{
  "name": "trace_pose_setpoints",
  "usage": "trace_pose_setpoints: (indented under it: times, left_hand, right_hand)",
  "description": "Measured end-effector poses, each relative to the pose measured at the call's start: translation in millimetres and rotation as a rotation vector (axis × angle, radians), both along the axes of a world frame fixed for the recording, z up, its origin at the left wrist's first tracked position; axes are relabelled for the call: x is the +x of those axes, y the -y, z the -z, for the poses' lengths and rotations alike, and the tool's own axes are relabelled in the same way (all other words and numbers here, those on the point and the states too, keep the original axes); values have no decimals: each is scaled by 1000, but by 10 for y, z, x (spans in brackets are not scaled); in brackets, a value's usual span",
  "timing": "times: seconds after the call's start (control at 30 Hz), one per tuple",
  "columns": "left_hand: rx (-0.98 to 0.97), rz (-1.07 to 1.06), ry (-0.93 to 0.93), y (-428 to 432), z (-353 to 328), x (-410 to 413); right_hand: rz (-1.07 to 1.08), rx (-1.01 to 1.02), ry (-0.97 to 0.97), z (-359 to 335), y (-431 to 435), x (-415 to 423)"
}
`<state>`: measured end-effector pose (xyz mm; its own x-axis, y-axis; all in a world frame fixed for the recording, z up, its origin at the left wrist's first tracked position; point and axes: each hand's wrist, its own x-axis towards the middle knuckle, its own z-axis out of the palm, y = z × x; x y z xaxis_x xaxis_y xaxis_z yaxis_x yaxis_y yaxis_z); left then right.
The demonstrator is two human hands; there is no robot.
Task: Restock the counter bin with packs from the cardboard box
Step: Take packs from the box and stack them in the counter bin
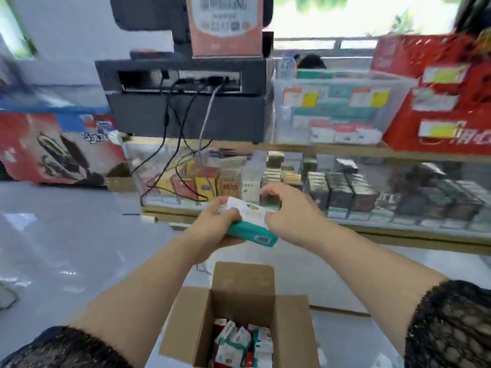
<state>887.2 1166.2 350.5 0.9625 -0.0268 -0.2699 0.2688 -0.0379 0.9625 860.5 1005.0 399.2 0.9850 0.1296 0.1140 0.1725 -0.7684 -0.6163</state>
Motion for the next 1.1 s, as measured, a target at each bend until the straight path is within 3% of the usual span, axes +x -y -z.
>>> trace_pose_setpoints:
  times: [0.3,0.47,0.67,0.93,1.1]
  left_hand:
    - [-215,-30,-22,368,-1638,-66]
    - [-233,-64,-43,565,-2244,278]
    - [-338,89,-30,877,-2773,750]
    - [-263,156,46,1080,-3086,1226]
    - [-201,115,127,1067,-3129,1473]
  right_hand:
    - [-222,-540,506,-1326,174,-70]
    - [-173,-708,696,-1803,334,277]
    - [8,-784,797,-2229,610,748]
    - [300,-687,592,-2523,1472,1551]
    - [287,-782,434,-2245,1863,2263]
